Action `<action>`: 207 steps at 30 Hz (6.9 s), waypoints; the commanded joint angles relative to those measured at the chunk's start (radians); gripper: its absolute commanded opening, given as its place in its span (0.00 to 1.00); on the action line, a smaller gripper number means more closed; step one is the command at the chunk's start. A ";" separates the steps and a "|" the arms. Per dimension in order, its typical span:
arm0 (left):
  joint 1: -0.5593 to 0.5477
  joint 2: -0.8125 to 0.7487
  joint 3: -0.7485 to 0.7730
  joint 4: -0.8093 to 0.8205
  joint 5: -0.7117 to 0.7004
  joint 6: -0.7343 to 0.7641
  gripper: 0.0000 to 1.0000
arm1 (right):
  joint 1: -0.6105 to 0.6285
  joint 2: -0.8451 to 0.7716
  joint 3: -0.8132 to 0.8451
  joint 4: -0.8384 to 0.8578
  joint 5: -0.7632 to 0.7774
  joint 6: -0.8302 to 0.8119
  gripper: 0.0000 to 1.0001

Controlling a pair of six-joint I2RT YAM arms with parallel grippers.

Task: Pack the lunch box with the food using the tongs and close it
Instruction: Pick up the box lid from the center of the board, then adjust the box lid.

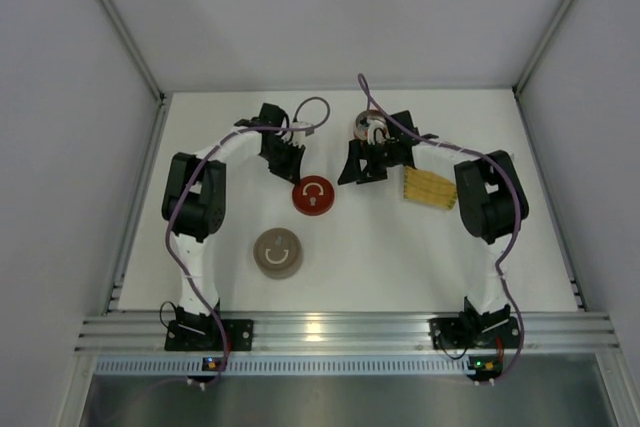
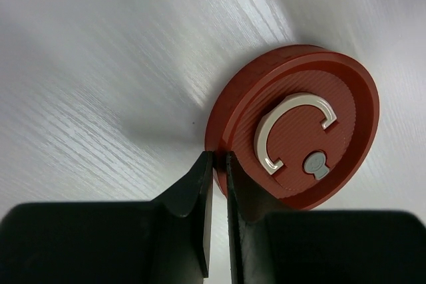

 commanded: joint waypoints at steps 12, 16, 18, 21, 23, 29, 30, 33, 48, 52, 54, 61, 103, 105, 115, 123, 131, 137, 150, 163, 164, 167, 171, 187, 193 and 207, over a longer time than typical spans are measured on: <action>-0.035 -0.179 -0.120 0.126 0.049 0.008 0.00 | 0.040 0.142 0.120 0.099 -0.135 0.077 0.84; -0.044 -0.202 -0.144 0.140 0.052 0.024 0.00 | 0.048 0.187 0.140 0.106 -0.180 0.082 0.81; -0.046 -0.210 -0.158 0.147 0.058 0.022 0.00 | 0.049 0.211 0.143 0.123 -0.216 0.100 0.79; -0.047 -0.227 -0.174 0.160 0.072 0.024 0.00 | 0.058 0.239 0.155 0.131 -0.261 0.114 0.75; -0.047 -0.236 -0.180 0.166 0.078 0.019 0.00 | 0.060 0.251 0.153 0.148 -0.295 0.129 0.73; -0.049 -0.270 -0.200 0.189 0.081 0.015 0.00 | 0.060 0.273 0.118 0.258 -0.402 0.230 0.62; -0.047 -0.276 -0.204 0.193 0.081 0.015 0.00 | 0.062 0.273 0.098 0.293 -0.433 0.252 0.61; -0.049 -0.291 -0.220 0.207 0.089 0.013 0.00 | 0.062 0.270 0.066 0.388 -0.471 0.327 0.55; -0.047 -0.346 -0.266 0.246 0.077 0.008 0.00 | 0.037 0.169 -0.063 0.632 -0.577 0.523 0.10; -0.046 -0.339 -0.241 0.207 0.145 0.030 0.03 | 0.037 0.124 -0.097 0.631 -0.568 0.505 0.00; -0.046 -0.351 -0.220 0.128 0.205 0.071 0.19 | 0.037 0.098 -0.101 0.607 -0.571 0.476 0.00; -0.044 -0.523 -0.172 -0.115 0.484 0.248 0.98 | 0.031 -0.038 0.018 -0.021 -0.476 -0.036 0.00; -0.490 -1.143 -0.709 0.479 -0.037 1.033 0.96 | 0.379 -0.712 0.021 -0.201 0.497 -0.590 0.00; -0.503 -1.120 -0.704 0.514 -0.040 1.029 0.96 | 0.379 -0.703 0.043 -0.211 0.455 -0.566 0.00; -0.516 -1.115 -0.750 0.655 -0.103 1.059 0.95 | 0.393 -0.709 0.037 -0.211 0.428 -0.544 0.00; -0.516 -1.081 -0.746 0.621 -0.118 1.088 0.95 | 0.402 -0.730 0.031 -0.227 0.406 -0.549 0.00; -0.516 -1.052 -0.720 0.594 -0.140 1.085 0.92 | 0.407 -0.755 0.023 -0.253 0.377 -0.553 0.00; -0.516 -1.051 -0.718 0.589 -0.164 1.095 0.91 | 0.411 -0.772 -0.003 -0.263 0.385 -0.569 0.00; -0.516 -1.040 -0.672 0.453 -0.117 1.099 0.76 | 0.411 -0.792 -0.008 -0.271 0.417 -0.595 0.00; -0.532 -1.100 -0.646 0.471 -0.149 0.970 0.67 | 0.405 -0.767 0.014 -0.234 0.449 -0.557 0.00; -0.532 -1.100 -0.654 0.492 -0.166 0.969 0.69 | 0.399 -0.764 0.015 -0.234 0.442 -0.550 0.00; -0.532 -1.106 -0.675 0.538 -0.198 0.979 0.74 | 0.385 -0.753 0.035 -0.234 0.400 -0.518 0.00; -0.532 -1.094 -0.672 0.548 -0.206 0.983 0.75 | 0.370 -0.741 0.051 -0.231 0.325 -0.475 0.00; -0.532 -1.101 -0.672 0.555 -0.181 0.918 0.74 | 0.310 -0.755 0.045 -0.199 0.265 -0.362 0.00; -0.532 -1.138 -0.655 0.508 -0.137 0.857 0.74 | 0.235 -0.743 0.026 -0.144 0.201 -0.248 0.00; -0.457 -1.018 -0.496 0.489 -0.045 0.559 0.66 | 0.083 -0.758 -0.060 0.045 -0.094 -0.017 0.00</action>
